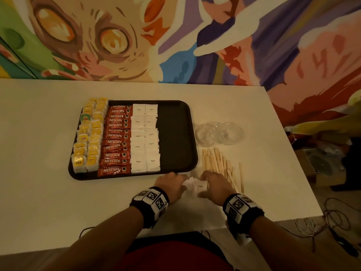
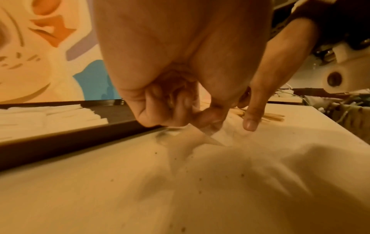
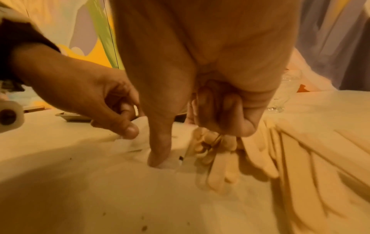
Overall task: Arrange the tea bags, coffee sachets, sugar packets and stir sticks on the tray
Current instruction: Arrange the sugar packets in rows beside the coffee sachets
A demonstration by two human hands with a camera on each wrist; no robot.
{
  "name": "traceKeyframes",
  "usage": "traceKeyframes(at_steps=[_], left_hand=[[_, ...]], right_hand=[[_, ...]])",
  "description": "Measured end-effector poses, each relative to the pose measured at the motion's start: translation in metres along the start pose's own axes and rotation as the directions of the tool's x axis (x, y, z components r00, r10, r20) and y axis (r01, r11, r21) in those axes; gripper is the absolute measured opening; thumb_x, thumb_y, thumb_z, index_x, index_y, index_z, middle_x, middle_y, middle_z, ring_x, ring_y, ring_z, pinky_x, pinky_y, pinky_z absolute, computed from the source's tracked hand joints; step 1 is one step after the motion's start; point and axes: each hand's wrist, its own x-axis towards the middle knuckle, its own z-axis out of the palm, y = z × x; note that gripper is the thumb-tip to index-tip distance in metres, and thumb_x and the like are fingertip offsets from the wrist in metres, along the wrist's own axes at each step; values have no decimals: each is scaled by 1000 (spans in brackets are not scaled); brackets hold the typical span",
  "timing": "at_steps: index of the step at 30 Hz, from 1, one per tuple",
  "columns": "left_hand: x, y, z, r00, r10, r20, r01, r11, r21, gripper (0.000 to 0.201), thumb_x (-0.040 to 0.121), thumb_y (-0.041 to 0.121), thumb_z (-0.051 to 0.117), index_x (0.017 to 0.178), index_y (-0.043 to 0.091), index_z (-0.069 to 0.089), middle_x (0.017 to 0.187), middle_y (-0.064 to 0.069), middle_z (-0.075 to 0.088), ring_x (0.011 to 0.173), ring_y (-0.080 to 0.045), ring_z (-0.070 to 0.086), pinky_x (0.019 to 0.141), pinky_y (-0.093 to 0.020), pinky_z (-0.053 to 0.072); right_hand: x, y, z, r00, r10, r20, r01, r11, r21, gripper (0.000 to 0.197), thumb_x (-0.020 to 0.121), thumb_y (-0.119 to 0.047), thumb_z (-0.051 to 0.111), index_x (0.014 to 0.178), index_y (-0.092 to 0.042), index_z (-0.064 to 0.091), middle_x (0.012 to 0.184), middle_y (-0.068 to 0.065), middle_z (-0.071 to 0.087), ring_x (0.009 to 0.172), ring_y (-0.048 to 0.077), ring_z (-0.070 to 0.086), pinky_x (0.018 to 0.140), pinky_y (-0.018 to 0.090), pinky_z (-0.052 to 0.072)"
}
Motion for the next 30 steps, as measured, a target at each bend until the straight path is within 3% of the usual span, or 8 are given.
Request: traceKeyframes(at_steps=[6,11,15,18,21,24,27,30], left_hand=[[-18,-25,-4,994,-108,-22,98,954,-285,33,98,38,47,129,29,55,118,1,64,105,-18,58,94,-36,48],[-34,-43,-14,974,-171,-151,79,873,-481,22,96,35,54,107,21,68,95,7,62,86,-9,53,78,-22,39],[-45,-68,-24,940,-242,-239,44,784,-620,15,94,32,59,92,24,71,88,5,67,84,-11,58,80,-28,47],[-51,-85,-33,880,-366,-304,92,757,-646,18,95,29,57,100,18,70,96,3,65,88,-12,56,77,-22,44],[-52,-101,-42,815,-475,-332,183,755,-630,17,94,29,58,97,16,68,94,4,59,88,-11,50,79,-22,37],[-47,-117,-46,762,-564,-318,284,733,-619,22,92,32,62,100,13,71,98,2,59,98,-18,52,87,-29,39],[-38,-127,-49,743,-605,-286,354,718,-600,24,90,33,64,102,14,73,100,-4,66,96,-21,57,87,-30,44],[-32,-131,-51,743,-611,-272,395,729,-559,20,88,33,66,98,17,74,98,-3,66,95,-21,59,90,-33,48]], right_hand=[[2,-8,2,996,-49,-70,51,998,33,37,82,-36,75,114,-24,61,110,-3,55,102,16,51,82,28,42],[2,-22,0,984,-122,-133,141,979,146,19,85,-36,73,101,-26,68,100,-6,49,93,11,48,81,25,37],[6,-42,-6,963,-229,-140,264,907,330,13,87,-33,71,96,-25,65,98,-6,59,88,9,56,78,26,47],[15,-62,-12,964,-245,-104,262,800,540,7,92,-24,66,97,-22,61,94,-2,66,84,14,66,72,31,59],[28,-84,-13,971,-223,-90,227,730,645,12,92,-15,66,98,-20,57,94,-1,65,74,15,70,60,23,57],[44,-103,-9,983,-153,-103,182,708,682,26,86,-12,73,103,-19,56,95,7,68,68,17,70,57,23,56],[59,-116,-4,988,-98,-120,153,722,675,30,83,-13,77,105,-19,58,94,8,69,68,18,70,58,22,56],[72,-125,2,982,-117,-145,181,782,597,24,84,-12,76,104,-18,64,99,4,68,74,16,67,70,26,59]])
